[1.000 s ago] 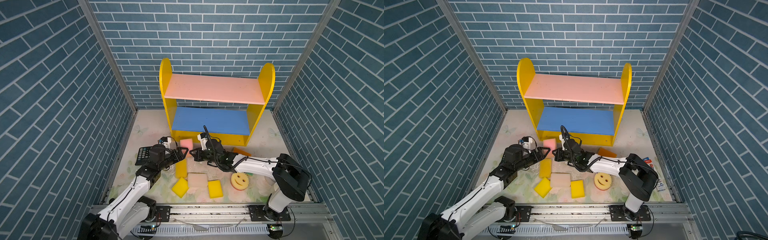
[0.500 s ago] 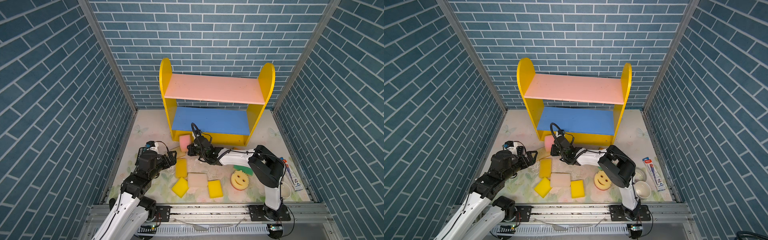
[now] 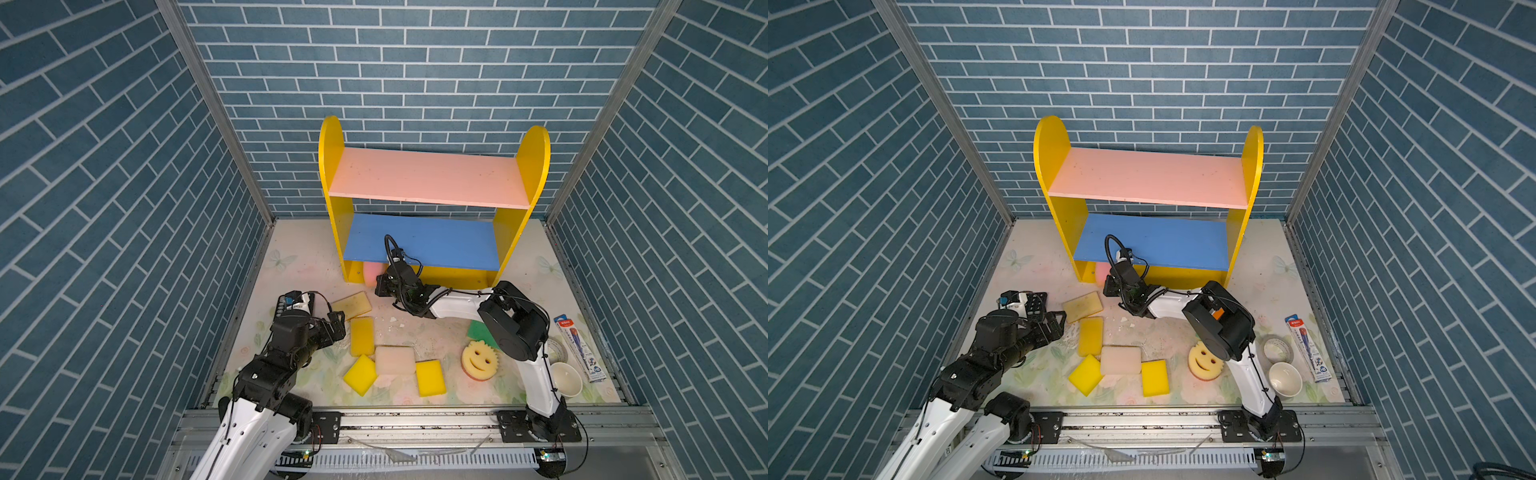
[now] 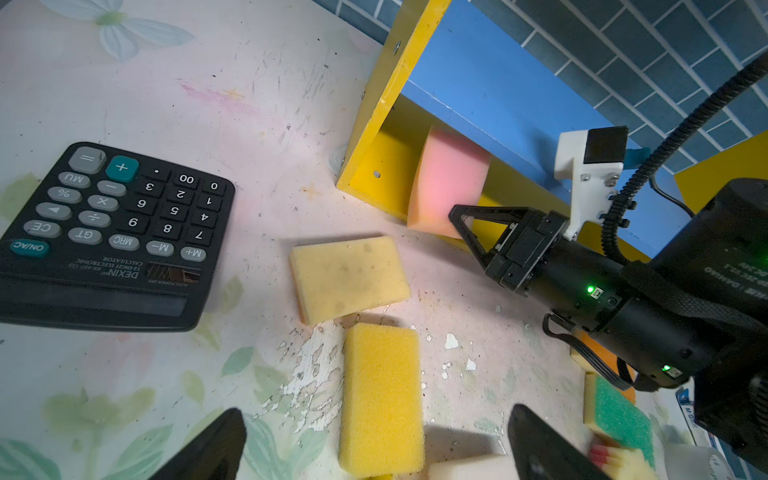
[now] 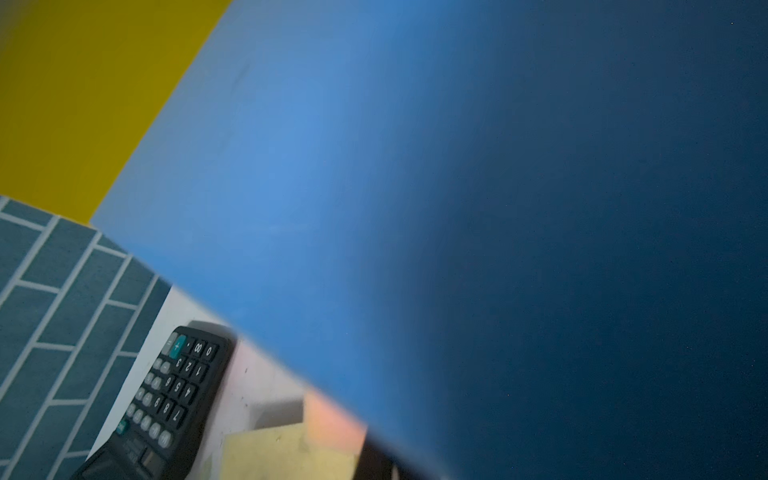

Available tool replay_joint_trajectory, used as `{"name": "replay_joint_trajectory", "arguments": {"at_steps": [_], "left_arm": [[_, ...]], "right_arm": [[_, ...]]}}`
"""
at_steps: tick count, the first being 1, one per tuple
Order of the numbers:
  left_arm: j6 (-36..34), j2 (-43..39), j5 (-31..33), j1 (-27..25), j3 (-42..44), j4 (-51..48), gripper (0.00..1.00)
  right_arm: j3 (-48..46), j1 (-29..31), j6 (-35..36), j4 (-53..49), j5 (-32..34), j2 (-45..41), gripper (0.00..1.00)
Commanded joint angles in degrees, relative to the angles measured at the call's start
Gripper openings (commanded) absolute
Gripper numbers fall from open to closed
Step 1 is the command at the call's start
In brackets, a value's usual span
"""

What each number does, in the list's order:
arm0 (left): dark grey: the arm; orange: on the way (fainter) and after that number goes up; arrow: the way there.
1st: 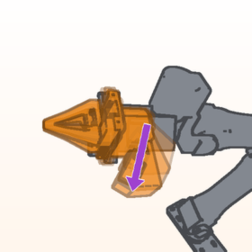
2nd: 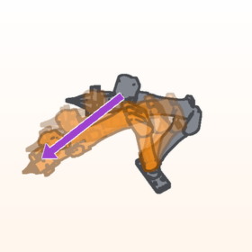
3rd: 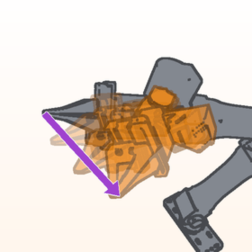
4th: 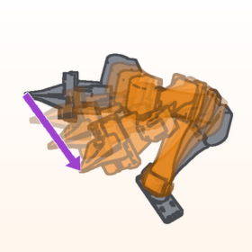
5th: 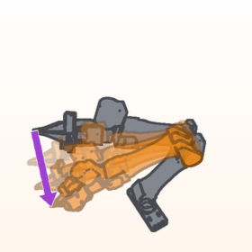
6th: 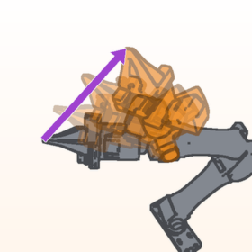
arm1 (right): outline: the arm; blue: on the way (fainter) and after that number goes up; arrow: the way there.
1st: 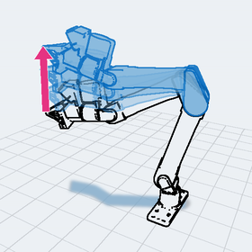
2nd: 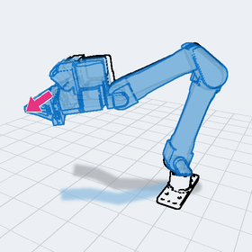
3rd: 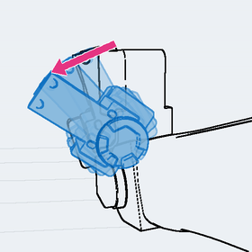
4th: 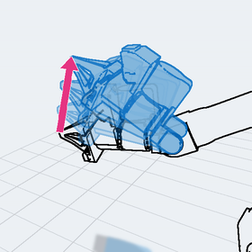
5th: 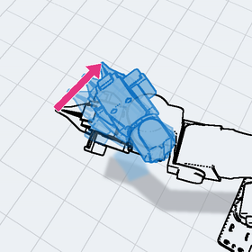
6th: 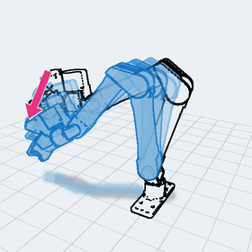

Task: Place and organize the cleaning sponges onto the shelf
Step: 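Set the pink sponge upright on the lower shelf and open the right gripper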

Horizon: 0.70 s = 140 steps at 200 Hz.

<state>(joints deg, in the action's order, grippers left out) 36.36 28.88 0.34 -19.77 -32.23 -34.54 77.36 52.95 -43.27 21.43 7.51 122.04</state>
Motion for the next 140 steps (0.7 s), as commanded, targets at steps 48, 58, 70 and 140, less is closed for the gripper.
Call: {"name": "replay_joint_trajectory", "arguments": {"at_steps": [48, 58, 70, 140], "left_arm": [[-0.77, 1.00, -1.30, 0.35, 0.45, -0.76, 1.00], [-0.69, 0.91, -1.35, 0.33, 0.66, -0.70, 1.00], [-0.27, 0.78, -1.31, 0.27, 0.72, -1.10, 1.00], [0.12, 0.24, -1.83, 0.29, 0.94, -0.99, 1.00]], "right_arm": [[2.48, 0.40, -9.22, 5.99, 10.07, 7.50, 0.00], [3.36, 0.40, -9.21, 6.04, 10.26, 8.36, 0.02], [4.14, 0.40, -9.28, 5.70, 10.22, 9.12, 0.04], [2.17, 0.45, -11.05, 0.68, 12.58, 8.07, 0.33]]}}
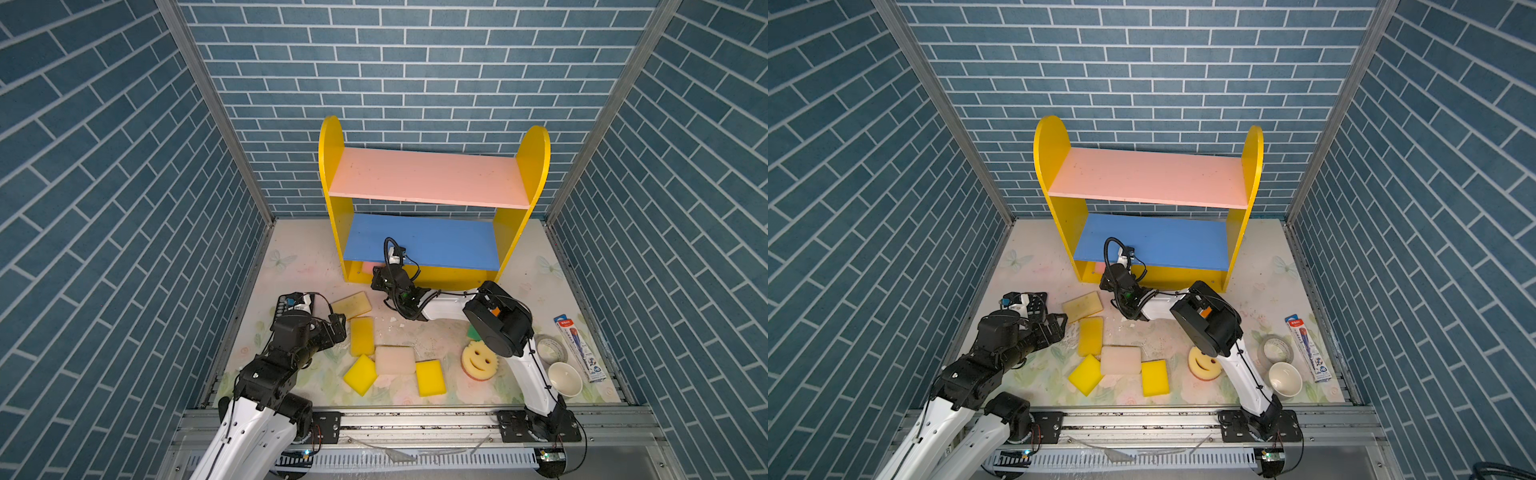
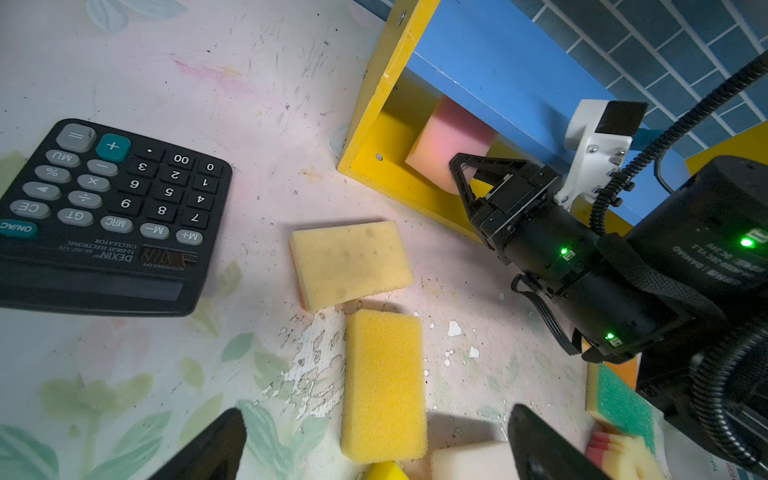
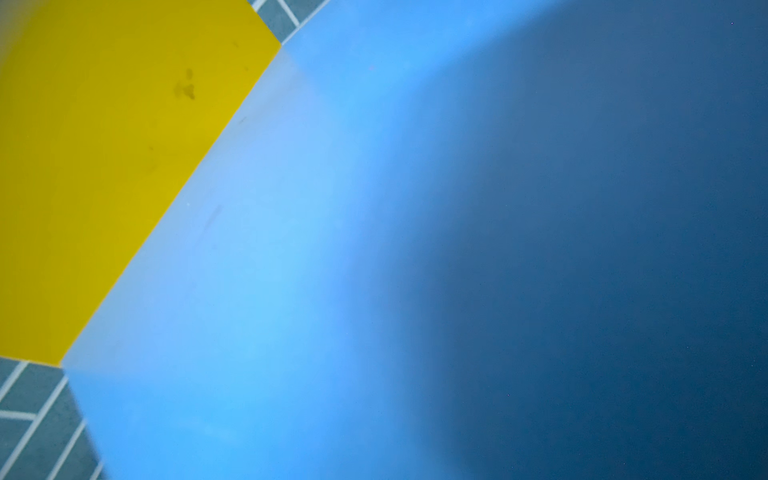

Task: Place and organize the cleaning sponges onto the shelf
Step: 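Set the pink sponge upright on the lower shelf and open the right gripper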

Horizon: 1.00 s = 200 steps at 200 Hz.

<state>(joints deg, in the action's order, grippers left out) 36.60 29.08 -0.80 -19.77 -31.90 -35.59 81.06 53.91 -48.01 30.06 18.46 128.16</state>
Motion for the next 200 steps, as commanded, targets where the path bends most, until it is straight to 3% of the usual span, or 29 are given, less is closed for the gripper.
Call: {"name": "replay_joint_trajectory", "arguments": {"at_steps": [1, 42, 71, 101, 146, 200], "left_arm": [[-0.12, 0.07, -0.69, 0.28, 0.61, 0.07, 1.00], [-0.35, 0.97, -0.70, 0.35, 0.61, 0.41, 1.00], [-0.04, 1.16, -0.78, 0.34, 0.33, 0.17, 1.00], [-0.25, 1.76, -0.63, 0.35, -0.13, 0.18, 1.00], [0.44, 3.52, -1.31, 0.35, 0.34, 1.74, 1.00], [-0.60, 5.49, -0.78, 0.36, -0.52, 2.40, 1.00]], "right_arm": [[-1.56, -0.54, -6.31, -8.02, 1.70, 1.98, 0.33], [-1.26, -0.73, -6.42, -11.92, 2.92, 1.72, 0.34], [-2.63, -1.26, -6.67, -13.63, 3.19, 0.88, 0.48], [-4.33, -1.34, -6.35, -15.06, 3.08, -0.40, 0.54], [-7.81, -1.67, -4.68, -15.74, 2.60, -2.08, 0.54], [-14.72, -2.88, -3.03, -18.23, -0.44, -10.96, 0.54]]}}
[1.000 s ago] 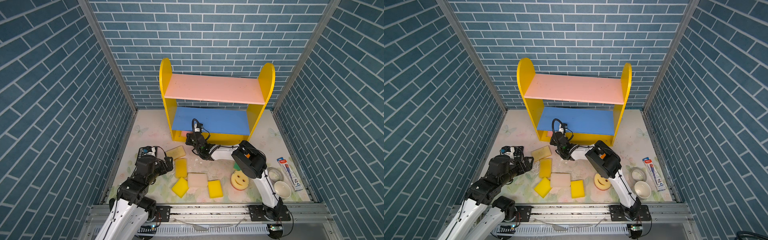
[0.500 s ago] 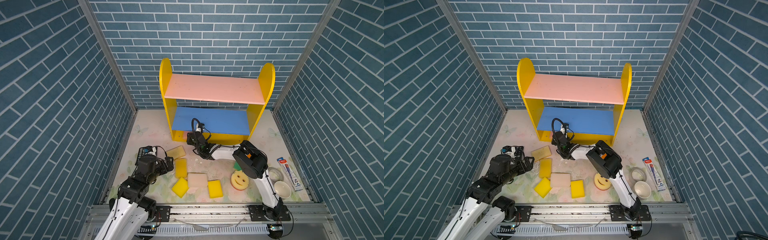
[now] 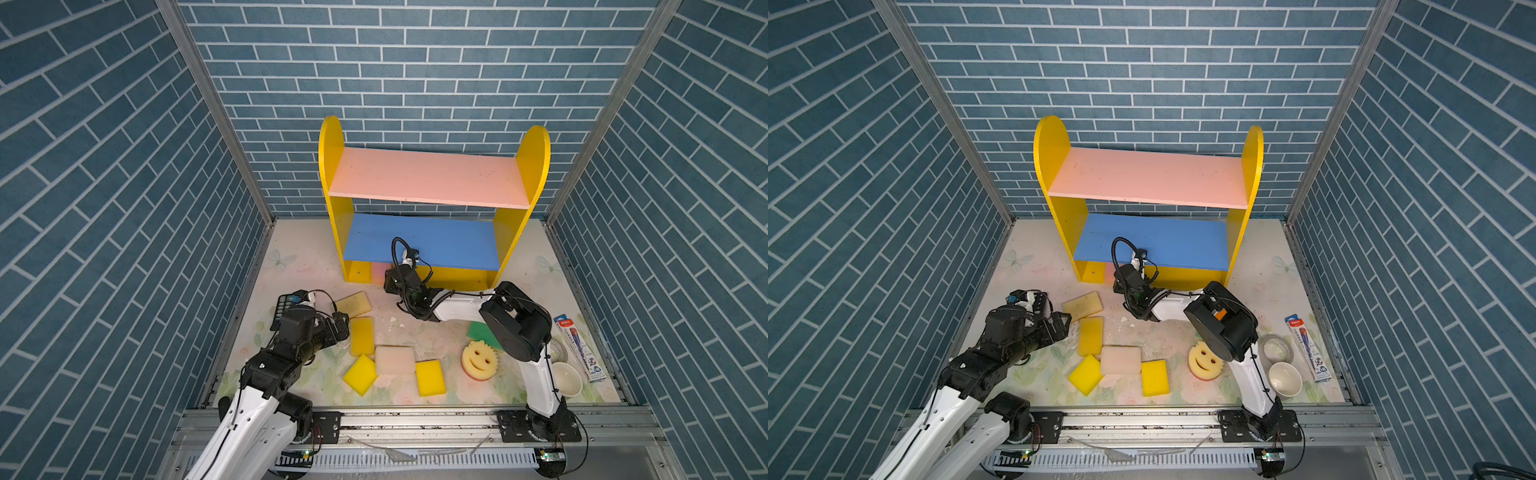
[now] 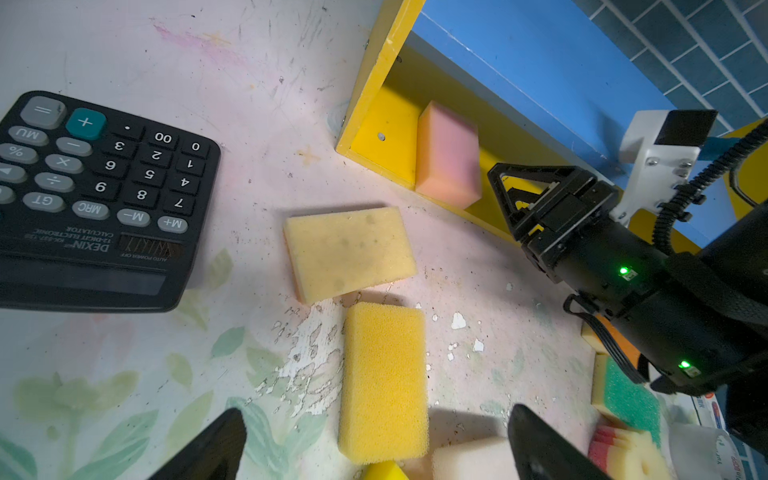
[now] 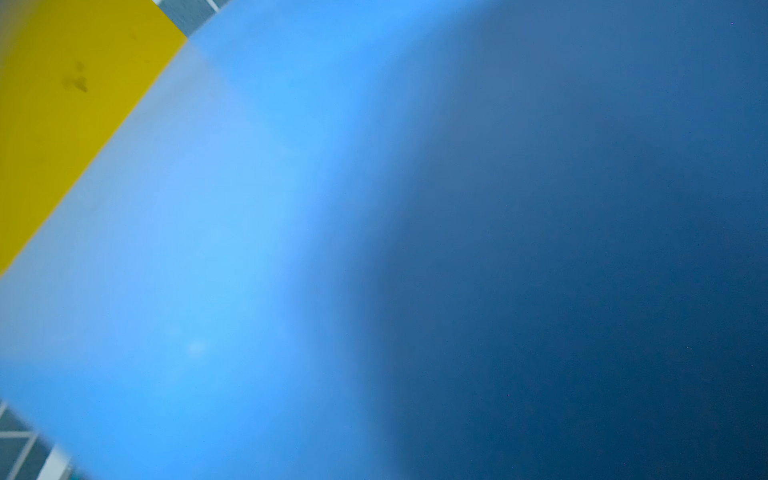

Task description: Place and organize the cleaning sponges onto the shelf

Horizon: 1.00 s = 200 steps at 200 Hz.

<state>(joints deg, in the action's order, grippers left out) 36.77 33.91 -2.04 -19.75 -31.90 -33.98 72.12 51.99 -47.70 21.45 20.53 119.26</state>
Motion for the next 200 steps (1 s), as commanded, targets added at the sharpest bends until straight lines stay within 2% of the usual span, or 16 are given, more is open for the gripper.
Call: {"name": "replay_joint_trajectory", "arguments": {"at_steps": [1, 21, 44, 62, 88, 124, 156, 200], "left_arm": [[-0.84, 0.69, 0.46, 0.33, -0.66, 0.81, 1.00], [-0.92, 1.67, 0.78, 0.32, -1.48, 0.95, 1.00], [-0.62, 2.30, 0.57, 0.39, -2.08, 2.20, 1.00], [-0.52, 5.83, 0.07, 0.41, -2.79, 3.35, 0.99], [0.99, 9.11, 0.99, 0.41, -3.43, 5.10, 0.96], [3.94, 12.05, 3.31, 0.50, -2.66, 10.80, 0.95], [4.67, 16.55, 4.48, 0.50, -3.45, 14.56, 0.94], [5.54, 23.72, 3.63, 0.50, -6.00, 16.99, 0.92]], "right_arm": [[-5.95, -0.94, -3.30, -9.61, -2.56, -2.26, 0.54], [-10.44, -1.03, -3.01, -9.57, -2.46, -6.19, 0.54], [-14.91, -2.72, -4.32, -14.43, -2.33, -11.79, 0.54], [-20.21, -4.27, -4.07, -15.68, -0.16, -17.56, 0.53], [-25.00, -8.30, -3.62, -19.64, -2.82, -24.36, 0.51], [-26.85, -14.91, 1.24, -25.88, -4.28, -31.04, 0.51], [-25.51, -22.34, 6.25, -27.59, -6.91, -32.36, 0.51], [-20.86, -28.82, 12.41, -27.72, -10.43, -29.39, 0.51]]}}
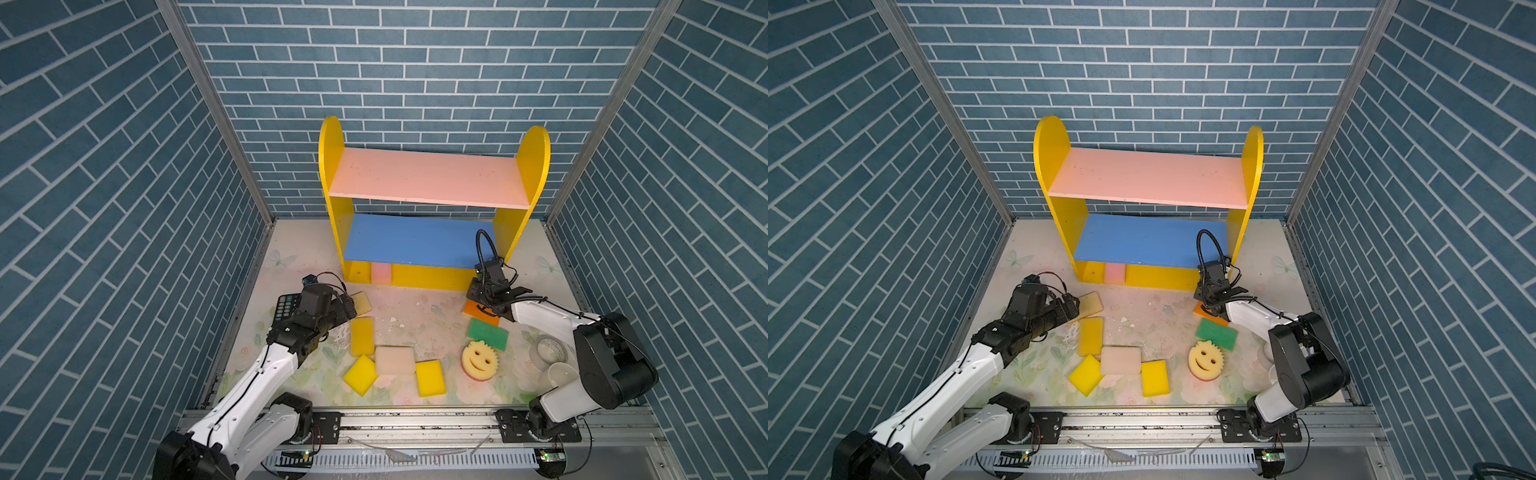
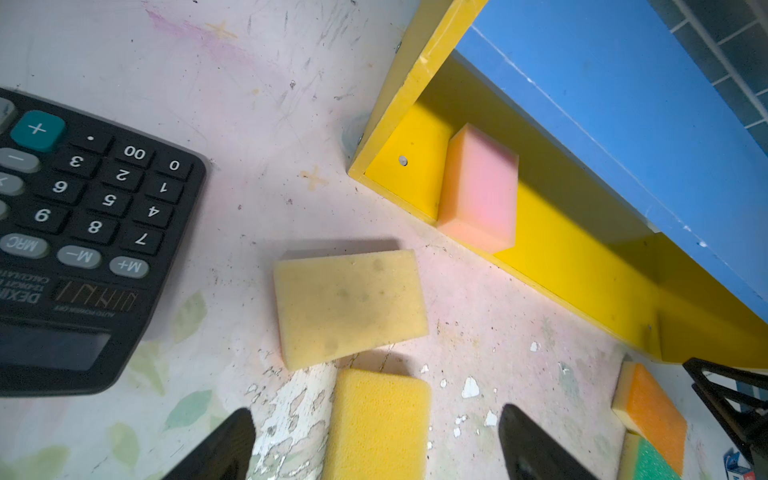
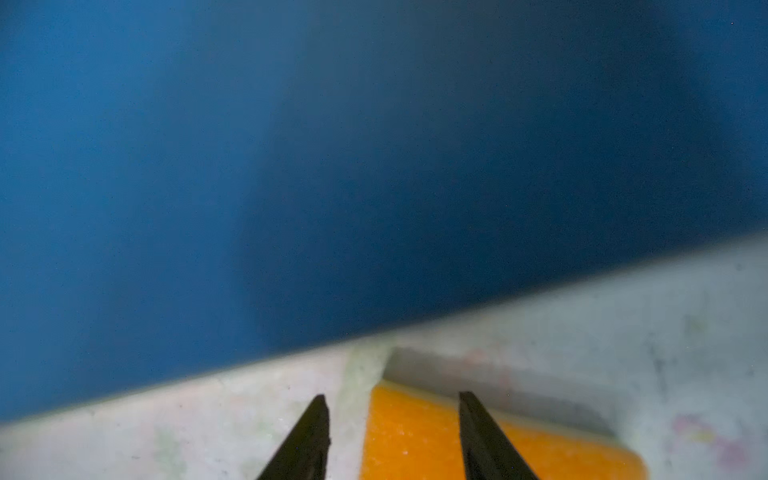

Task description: Place and organize the cleaning sponges onto the shelf

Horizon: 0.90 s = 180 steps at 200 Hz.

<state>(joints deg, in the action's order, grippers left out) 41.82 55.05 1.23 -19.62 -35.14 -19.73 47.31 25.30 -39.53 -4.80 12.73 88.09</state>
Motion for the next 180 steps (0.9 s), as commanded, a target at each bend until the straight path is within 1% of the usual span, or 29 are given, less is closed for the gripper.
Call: {"name": "replay_joint_trajectory", "arguments": {"at_steps": [1, 22, 61, 72, 119, 153, 180], "left_arm": [[0.47, 2.77, 0.35, 0.37, -2.84, 2.75, 0.92], [-0.09, 5.87, 0.35, 0.37, -4.55, 3.46, 0.91], [-0.85, 9.68, 0.46, 0.37, -4.59, 6.39, 0.91], [-1.42, 10.74, 0.39, 0.37, -6.53, 6.64, 0.91], [-2.32, 13.45, -0.94, 0.37, -7.84, 7.66, 0.91], [-3.61, 14.72, -0.88, 0.37, -8.18, 8.26, 0.91], [-4.91, 16.49, -1.53, 0.37, -10.24, 7.07, 0.91]], "right_arm": [[3.99, -2.29, 4.30, -1.45, -2.71, 1.88, 0.51], [5.91, -4.13, 5.88, -1.09, -3.55, 3.55, 0.51], [10.15, -6.60, 8.29, -1.41, -5.51, 7.01, 0.51], [11.26, -7.05, 9.04, -1.62, -5.99, 7.94, 0.51], [17.39, -8.91, 15.07, -4.21, -7.95, 12.53, 0.51], [21.15, -10.22, 16.70, -5.28, -9.30, 15.14, 0.51], [23.01, -10.54, 17.12, -6.06, -10.79, 15.83, 0.50]]}}
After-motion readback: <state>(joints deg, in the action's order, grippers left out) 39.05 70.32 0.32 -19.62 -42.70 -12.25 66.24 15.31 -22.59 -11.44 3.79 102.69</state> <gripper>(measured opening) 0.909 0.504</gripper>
